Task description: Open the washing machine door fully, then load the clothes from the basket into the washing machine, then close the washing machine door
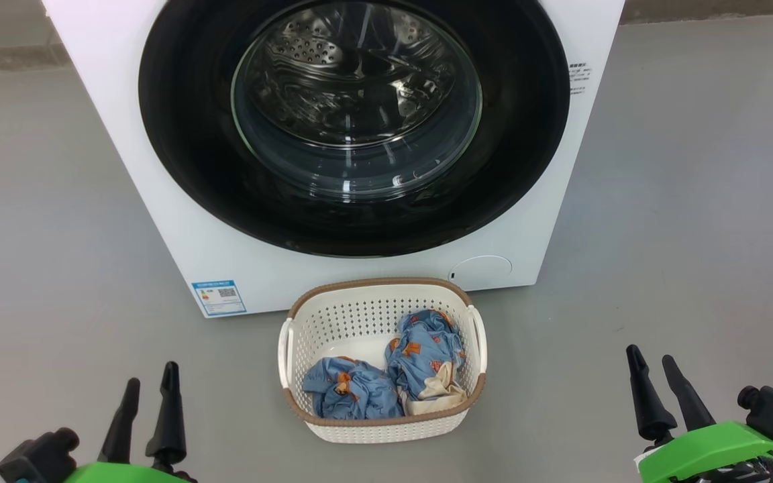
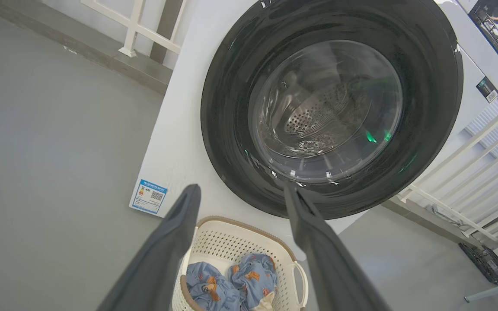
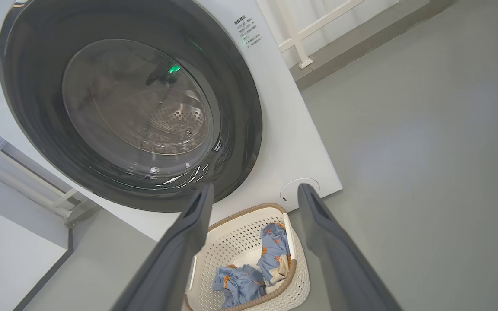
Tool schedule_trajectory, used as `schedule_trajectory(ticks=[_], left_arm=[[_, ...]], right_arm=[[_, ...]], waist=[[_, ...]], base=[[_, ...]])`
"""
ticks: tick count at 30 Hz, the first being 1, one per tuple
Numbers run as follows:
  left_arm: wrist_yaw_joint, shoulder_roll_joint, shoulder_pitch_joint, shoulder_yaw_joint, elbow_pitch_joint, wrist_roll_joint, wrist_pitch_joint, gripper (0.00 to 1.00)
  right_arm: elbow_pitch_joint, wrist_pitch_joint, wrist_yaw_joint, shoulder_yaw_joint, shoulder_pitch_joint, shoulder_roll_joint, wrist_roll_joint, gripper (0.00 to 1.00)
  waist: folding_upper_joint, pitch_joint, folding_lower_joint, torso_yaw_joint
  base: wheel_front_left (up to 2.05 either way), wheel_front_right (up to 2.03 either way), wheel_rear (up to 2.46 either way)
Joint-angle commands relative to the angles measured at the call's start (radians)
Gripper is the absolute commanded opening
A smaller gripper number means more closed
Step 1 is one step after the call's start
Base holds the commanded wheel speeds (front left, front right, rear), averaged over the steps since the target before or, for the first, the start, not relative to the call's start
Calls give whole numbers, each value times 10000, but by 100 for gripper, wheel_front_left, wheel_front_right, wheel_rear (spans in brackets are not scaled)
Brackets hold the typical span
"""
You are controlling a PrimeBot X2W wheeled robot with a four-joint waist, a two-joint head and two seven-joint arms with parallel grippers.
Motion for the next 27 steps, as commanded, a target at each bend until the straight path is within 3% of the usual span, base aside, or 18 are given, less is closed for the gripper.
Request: schedule_trajectory(ticks=[1, 27], left_arm=[[-18, 187, -475, 170, -207, 255, -131, 100], [-63, 246, -656, -14, 157, 3048, -903, 100]], right_arm=[[-219, -116, -7, 206, -498, -139, -293, 100], [-198, -876, -9, 401, -673, -148, -3508, 100]], waist=[[0, -2, -1, 1], [0, 58, -1, 2]], base=[[0, 0, 0], [0, 0, 0]])
